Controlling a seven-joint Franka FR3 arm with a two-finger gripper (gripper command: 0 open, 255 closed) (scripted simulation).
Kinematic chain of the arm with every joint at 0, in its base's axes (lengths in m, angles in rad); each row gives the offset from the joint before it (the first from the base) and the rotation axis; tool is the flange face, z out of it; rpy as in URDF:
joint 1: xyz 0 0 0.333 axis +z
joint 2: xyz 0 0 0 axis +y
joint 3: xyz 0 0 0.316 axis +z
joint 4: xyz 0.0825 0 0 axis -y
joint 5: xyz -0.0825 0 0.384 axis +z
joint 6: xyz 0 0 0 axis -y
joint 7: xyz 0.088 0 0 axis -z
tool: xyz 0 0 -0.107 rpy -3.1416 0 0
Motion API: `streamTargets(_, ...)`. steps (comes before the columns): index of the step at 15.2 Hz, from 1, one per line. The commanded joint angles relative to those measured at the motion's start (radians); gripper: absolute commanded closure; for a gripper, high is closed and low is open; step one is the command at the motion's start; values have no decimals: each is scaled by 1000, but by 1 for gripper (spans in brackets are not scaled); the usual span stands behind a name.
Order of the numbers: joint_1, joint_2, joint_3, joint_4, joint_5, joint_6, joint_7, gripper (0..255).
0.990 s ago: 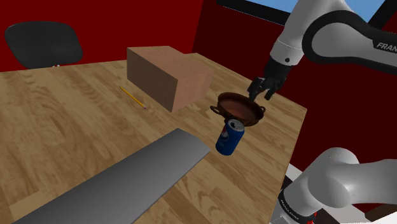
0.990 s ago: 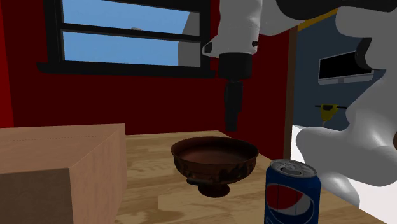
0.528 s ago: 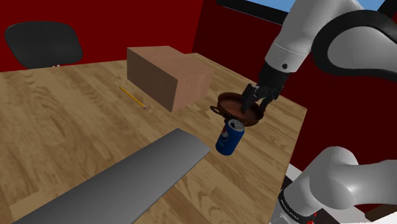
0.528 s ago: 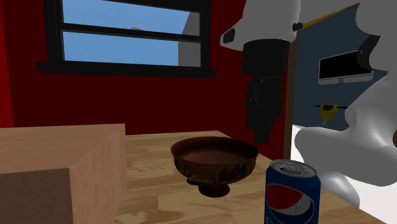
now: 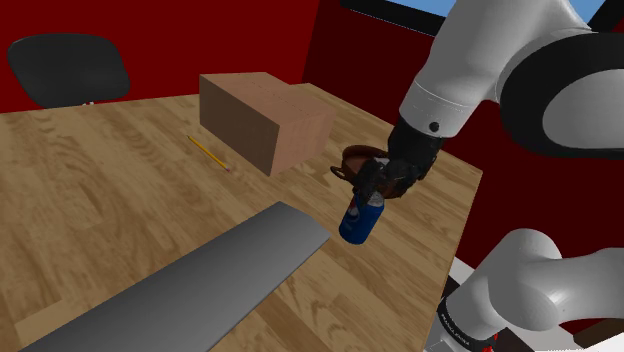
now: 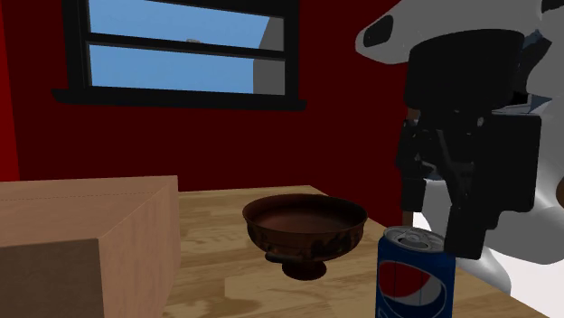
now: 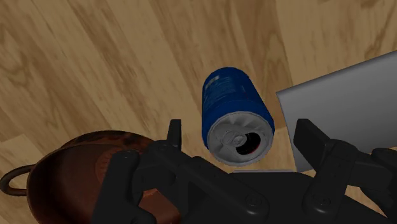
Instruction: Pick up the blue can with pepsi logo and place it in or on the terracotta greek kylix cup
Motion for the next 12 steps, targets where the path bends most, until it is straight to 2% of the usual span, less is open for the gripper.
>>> streamTargets(1, 5, -1, 13, -18, 11, 19, 10, 0)
streamTargets(7, 11, -5, 29, -94, 25, 91, 6, 0)
streamTargets(12, 11, -5, 29, -94, 25, 91, 6, 0)
